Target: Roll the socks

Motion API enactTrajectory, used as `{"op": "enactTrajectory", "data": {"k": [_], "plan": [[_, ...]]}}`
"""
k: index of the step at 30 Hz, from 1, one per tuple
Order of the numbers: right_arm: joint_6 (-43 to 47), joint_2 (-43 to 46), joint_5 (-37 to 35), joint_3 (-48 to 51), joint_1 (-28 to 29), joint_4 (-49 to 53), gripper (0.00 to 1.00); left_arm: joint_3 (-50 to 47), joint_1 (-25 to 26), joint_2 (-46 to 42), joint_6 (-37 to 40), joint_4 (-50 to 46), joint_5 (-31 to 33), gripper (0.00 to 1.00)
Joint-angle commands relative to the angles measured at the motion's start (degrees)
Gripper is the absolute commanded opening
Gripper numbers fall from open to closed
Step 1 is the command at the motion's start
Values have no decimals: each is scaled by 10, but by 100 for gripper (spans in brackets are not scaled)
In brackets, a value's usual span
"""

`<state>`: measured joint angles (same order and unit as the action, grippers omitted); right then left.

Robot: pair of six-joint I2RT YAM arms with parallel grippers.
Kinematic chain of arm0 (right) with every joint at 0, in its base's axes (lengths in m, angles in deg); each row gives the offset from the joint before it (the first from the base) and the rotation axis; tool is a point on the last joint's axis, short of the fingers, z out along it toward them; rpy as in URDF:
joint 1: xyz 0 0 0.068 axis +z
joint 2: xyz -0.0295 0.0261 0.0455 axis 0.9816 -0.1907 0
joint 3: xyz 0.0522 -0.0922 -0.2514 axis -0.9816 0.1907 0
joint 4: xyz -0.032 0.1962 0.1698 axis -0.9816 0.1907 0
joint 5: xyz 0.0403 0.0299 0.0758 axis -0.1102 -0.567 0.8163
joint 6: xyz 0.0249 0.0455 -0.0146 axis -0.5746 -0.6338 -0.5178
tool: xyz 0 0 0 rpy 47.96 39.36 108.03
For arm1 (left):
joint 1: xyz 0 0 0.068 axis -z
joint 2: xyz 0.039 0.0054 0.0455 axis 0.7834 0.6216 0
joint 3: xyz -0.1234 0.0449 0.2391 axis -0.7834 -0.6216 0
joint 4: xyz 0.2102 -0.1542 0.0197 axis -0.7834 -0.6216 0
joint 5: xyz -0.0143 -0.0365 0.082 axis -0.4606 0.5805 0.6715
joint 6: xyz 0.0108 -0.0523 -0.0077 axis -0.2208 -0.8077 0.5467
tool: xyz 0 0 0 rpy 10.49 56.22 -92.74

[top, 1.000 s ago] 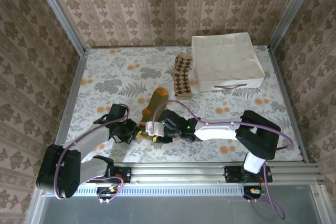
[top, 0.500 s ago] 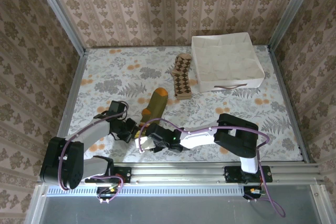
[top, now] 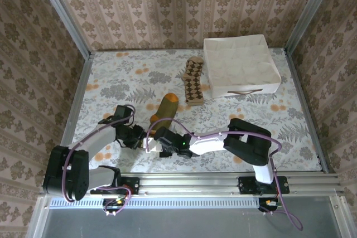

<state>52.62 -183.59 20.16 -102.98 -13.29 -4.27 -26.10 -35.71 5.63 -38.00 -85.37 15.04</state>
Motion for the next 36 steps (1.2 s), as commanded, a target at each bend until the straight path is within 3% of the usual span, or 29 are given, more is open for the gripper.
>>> {"op": "enactTrajectory", "data": {"k": [1,5,12,21,29,33,36], "plan": [[-91,1,106,0,-39,95,0,24,-11,-20,5,-45,10,34],[-142,0,224,-7,-80,112,0,31,-12,-37,-2,-47,15,48],[-190,-19,352,-29,-137,142,0,18,-4,-84,-28,-35,20,52],[-249,-64,431,-66,-185,177,0,-19,53,-82,-96,63,21,49],[-283,-89,468,-73,-204,183,0,-20,93,-15,-144,153,37,48],[-296,-94,481,-74,-209,176,0,-27,100,15,-167,167,50,42],[-296,-95,482,-76,-210,177,0,-28,118,28,-186,155,62,31]]}}
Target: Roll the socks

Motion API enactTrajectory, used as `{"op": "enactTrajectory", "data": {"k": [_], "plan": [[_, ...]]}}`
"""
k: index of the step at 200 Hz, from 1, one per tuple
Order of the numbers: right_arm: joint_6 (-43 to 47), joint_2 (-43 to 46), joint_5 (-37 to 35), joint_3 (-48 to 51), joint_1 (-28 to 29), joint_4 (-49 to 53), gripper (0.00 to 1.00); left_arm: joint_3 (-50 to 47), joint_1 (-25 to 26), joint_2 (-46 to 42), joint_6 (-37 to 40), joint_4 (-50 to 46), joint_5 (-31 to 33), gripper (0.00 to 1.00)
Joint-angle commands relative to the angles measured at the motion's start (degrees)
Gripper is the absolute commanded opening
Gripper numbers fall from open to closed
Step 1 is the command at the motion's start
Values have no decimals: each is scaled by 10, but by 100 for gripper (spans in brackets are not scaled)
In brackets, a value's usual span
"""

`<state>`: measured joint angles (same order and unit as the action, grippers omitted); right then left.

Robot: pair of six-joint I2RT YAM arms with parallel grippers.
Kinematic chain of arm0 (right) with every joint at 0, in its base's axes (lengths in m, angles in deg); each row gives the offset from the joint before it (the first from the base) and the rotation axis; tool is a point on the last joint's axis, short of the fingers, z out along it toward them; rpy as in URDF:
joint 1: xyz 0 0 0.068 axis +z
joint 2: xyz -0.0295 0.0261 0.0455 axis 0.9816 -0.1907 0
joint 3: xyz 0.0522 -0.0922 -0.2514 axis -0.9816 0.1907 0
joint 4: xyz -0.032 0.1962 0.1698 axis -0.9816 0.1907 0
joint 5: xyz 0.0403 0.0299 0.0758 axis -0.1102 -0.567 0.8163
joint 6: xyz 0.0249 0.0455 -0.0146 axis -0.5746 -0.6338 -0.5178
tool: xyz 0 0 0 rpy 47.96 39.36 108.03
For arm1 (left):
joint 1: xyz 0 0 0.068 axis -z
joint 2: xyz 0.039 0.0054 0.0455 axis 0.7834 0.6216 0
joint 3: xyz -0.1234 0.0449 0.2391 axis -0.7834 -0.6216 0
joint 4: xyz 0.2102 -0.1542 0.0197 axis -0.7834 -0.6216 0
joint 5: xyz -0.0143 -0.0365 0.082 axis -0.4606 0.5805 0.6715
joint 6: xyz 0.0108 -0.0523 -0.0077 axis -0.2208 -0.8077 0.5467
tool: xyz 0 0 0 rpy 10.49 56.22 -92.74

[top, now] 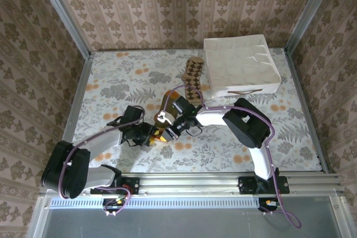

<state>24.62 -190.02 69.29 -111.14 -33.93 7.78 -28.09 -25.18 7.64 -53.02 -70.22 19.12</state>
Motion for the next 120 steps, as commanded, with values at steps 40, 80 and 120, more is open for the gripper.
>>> {"op": "enactTrajectory", "data": {"k": [40,80,120], "plan": [[14,-8,-36,11,6,58,3,8,13,32,-52,-69,15,4],[119,108,-200,96,65,-42,37,31,13,38,-55,-146,13,0],[242,192,-435,162,158,-125,47,43,12,39,-58,-176,10,0]]}}
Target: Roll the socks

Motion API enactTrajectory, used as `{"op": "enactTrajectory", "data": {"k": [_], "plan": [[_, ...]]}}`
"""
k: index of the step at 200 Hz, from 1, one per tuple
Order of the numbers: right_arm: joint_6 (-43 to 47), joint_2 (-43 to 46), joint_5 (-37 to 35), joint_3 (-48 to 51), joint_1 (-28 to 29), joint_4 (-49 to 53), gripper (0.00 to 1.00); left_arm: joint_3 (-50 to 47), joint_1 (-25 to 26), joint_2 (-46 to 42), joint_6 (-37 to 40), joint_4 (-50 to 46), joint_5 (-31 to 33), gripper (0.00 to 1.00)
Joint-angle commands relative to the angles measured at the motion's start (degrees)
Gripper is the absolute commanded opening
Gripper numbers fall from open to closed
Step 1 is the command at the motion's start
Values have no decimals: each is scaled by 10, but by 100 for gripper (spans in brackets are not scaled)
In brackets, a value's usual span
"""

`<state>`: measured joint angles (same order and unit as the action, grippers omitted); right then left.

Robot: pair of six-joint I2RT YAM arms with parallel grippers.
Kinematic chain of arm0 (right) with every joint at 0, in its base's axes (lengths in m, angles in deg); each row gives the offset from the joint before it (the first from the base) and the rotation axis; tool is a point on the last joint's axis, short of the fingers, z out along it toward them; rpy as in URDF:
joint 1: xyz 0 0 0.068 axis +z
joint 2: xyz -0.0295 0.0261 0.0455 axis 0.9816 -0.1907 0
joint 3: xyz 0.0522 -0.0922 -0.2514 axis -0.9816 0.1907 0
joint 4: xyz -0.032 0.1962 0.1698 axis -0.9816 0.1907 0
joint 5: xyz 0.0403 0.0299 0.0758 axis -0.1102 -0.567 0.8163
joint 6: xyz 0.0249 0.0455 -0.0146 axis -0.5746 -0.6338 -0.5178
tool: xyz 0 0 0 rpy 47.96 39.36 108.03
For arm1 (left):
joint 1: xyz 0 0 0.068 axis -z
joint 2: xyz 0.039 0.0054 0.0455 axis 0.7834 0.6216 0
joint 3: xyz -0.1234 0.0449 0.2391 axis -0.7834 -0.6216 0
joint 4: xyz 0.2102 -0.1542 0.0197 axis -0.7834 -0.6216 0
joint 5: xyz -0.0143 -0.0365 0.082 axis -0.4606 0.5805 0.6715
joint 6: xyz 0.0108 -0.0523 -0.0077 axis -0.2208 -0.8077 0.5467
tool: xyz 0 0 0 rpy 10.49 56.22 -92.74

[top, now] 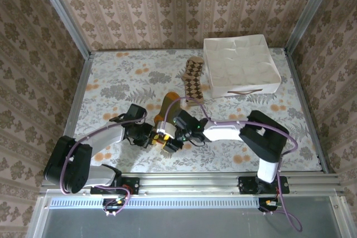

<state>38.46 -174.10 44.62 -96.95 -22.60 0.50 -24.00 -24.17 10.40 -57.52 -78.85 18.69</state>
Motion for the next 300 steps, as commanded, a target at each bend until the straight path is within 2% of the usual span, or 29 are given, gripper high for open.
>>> {"op": "enactTrajectory", "data": {"k": [1,30,70,115,142,157,172,187,191,213,234,275,300], "plan": [[106,33,-191,20,47,-53,47,2,3,13,-13,-91,15,0],[154,20,-251,23,82,-69,48,5,2,18,-9,-97,12,0],[164,-26,-283,-9,84,-70,44,10,-1,27,-1,-92,6,0],[138,-54,-280,-33,81,-53,26,10,-4,28,4,-89,3,0],[120,-55,-272,-36,76,-48,10,9,-4,26,6,-86,0,0],[93,-53,-250,-41,66,-33,0,6,-5,21,6,-81,-1,0],[54,-48,-204,-45,48,-10,0,6,-9,9,14,-79,1,0],[13,-47,-132,-50,24,22,0,7,-9,-7,24,-83,4,17],[4,-48,-111,-51,18,29,0,6,-25,-13,26,-82,4,22],[-34,-65,-9,-63,-13,76,0,-7,-40,-54,36,-49,7,46],[-61,-89,43,-75,-33,114,0,-11,-44,-94,66,-48,21,59],[-97,-124,74,-95,-62,158,0,-60,-39,-176,62,7,33,56],[-110,-142,78,-114,-73,185,0,-84,-25,-180,40,59,30,48]]}}
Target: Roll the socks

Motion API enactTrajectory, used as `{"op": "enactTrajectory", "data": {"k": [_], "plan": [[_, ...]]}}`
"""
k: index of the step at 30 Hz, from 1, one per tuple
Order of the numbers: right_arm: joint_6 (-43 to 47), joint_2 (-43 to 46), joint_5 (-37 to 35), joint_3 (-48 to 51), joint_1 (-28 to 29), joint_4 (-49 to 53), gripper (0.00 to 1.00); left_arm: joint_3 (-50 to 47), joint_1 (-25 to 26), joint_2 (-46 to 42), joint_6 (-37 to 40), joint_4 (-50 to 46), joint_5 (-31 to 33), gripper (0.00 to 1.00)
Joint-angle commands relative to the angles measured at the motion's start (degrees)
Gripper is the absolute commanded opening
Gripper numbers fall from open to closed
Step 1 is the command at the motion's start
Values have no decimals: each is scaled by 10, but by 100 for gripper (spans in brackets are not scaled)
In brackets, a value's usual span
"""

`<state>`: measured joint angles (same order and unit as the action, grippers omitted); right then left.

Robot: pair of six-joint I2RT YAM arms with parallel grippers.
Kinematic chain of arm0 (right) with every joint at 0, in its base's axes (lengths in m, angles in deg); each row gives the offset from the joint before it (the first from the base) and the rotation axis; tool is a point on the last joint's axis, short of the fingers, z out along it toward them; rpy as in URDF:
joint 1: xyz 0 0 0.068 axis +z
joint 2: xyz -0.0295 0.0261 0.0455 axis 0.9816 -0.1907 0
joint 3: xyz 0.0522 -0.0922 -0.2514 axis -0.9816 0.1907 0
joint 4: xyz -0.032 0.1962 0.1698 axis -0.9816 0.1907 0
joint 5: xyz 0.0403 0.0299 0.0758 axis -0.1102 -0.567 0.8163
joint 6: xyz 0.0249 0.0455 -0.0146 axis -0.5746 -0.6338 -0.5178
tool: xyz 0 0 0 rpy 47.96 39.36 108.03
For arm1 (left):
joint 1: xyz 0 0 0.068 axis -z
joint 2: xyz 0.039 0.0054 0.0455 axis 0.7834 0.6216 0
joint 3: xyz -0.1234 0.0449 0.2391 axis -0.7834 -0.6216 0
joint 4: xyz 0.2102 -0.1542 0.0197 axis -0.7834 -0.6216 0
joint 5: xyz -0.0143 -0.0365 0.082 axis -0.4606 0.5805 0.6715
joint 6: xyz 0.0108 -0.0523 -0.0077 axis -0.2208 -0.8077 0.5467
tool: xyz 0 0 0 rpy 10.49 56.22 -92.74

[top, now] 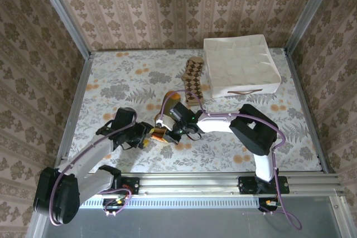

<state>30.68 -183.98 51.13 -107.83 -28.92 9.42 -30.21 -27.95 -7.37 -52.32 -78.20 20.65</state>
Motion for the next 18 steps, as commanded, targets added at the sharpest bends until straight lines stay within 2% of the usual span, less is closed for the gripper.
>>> {"op": "enactTrajectory", "data": {"k": [1,8,18], "plan": [[-33,-43,13,-5,-11,95,0,-23,13,-2,-12,54,11,48],[-60,-65,37,-15,-32,113,0,-27,51,38,-25,93,18,41],[-104,-93,90,-44,-60,140,0,-35,56,92,-19,147,29,37]]}}
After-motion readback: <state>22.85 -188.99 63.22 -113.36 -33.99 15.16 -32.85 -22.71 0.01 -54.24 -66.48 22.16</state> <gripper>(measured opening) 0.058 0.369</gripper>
